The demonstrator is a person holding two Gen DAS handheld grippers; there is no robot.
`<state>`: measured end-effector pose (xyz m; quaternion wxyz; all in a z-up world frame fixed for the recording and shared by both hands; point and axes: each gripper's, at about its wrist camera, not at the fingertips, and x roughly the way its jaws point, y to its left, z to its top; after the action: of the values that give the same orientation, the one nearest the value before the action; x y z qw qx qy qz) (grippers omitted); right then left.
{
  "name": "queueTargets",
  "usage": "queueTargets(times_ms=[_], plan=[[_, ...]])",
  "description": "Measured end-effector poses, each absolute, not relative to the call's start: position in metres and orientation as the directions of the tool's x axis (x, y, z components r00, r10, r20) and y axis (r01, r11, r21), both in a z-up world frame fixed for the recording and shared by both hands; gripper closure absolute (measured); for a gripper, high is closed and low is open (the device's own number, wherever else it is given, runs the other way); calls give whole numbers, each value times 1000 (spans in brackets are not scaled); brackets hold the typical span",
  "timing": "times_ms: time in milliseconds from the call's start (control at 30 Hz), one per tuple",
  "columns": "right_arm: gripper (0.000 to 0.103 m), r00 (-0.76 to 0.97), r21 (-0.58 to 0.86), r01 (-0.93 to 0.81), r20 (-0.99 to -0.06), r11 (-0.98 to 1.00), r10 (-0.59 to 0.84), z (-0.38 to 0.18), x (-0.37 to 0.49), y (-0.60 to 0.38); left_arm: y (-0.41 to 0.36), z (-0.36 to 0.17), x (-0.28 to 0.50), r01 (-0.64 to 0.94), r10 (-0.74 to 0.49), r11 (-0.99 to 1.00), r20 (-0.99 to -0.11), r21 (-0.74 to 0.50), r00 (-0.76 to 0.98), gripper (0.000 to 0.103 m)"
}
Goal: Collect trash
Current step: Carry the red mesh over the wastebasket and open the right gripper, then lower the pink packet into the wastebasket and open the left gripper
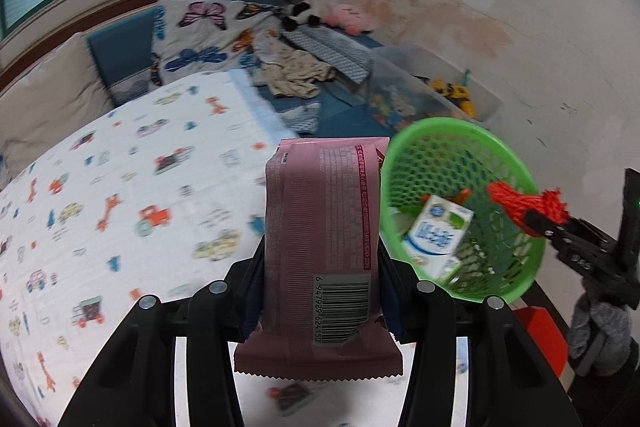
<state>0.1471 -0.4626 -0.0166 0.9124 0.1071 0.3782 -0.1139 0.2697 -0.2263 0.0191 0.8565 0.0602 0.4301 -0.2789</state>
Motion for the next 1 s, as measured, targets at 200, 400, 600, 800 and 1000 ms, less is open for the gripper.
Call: queueTargets(times_ms=[200, 400, 600, 800, 1000], plan=[[39, 690, 109, 305, -710, 946, -141, -18, 149, -472, -262, 23, 257, 585, -453, 801, -769, -129, 450, 56], [37, 701, 115, 308, -698, 945, -144, -14, 143, -476, -290, 21, 247, 623, -469, 772, -775, -127, 423, 56], [35, 716, 124, 309, -683, 943, -144, -7, 129, -481, -316, 16, 241, 656, -491, 741, -783, -144, 383, 56], [32, 724, 126, 315, -673, 941, -152, -1, 113, -487, -347, 12, 232, 690, -522, 703, -785, -174, 334, 56], [31, 727, 128, 330, -667, 935, -166, 2, 98, -495, -372, 4, 227, 706, -523, 685, -795, -178, 306, 56]])
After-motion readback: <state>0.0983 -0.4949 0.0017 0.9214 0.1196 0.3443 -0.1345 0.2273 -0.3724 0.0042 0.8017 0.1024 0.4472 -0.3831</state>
